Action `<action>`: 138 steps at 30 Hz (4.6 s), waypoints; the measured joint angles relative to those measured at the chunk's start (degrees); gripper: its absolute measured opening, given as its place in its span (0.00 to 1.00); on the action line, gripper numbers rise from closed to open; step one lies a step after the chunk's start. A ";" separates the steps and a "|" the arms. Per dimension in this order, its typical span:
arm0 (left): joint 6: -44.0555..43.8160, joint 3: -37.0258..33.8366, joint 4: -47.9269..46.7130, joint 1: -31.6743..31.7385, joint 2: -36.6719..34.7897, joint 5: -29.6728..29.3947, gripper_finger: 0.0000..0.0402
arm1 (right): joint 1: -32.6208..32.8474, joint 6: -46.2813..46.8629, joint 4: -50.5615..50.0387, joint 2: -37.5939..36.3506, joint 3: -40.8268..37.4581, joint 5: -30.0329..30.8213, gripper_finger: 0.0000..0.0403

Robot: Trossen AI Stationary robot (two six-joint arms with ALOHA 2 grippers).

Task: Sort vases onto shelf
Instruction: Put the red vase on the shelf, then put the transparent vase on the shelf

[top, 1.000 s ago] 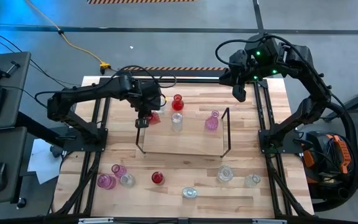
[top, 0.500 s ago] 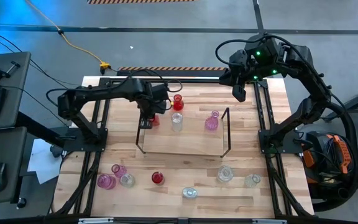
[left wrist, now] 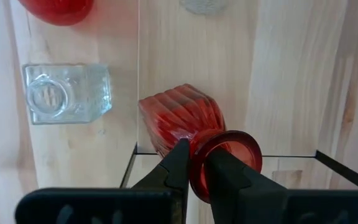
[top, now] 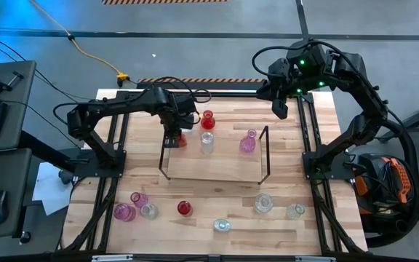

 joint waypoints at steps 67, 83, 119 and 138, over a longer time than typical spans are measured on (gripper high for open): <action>0.41 11.30 0.90 17.04 5.73 -0.97 0.15 | 0.00 -0.46 0.00 0.00 0.00 -0.70 0.14; 1.30 20.96 -4.08 17.99 16.92 2.37 0.39 | -0.01 1.49 0.00 0.26 0.00 -0.66 0.14; -4.99 12.52 4.79 18.32 16.92 3.25 0.45 | -0.01 0.57 -0.89 0.26 0.00 -0.80 0.14; -4.24 12.10 4.19 18.33 16.91 3.24 0.45 | -0.02 0.57 -1.85 0.26 0.00 -1.86 0.14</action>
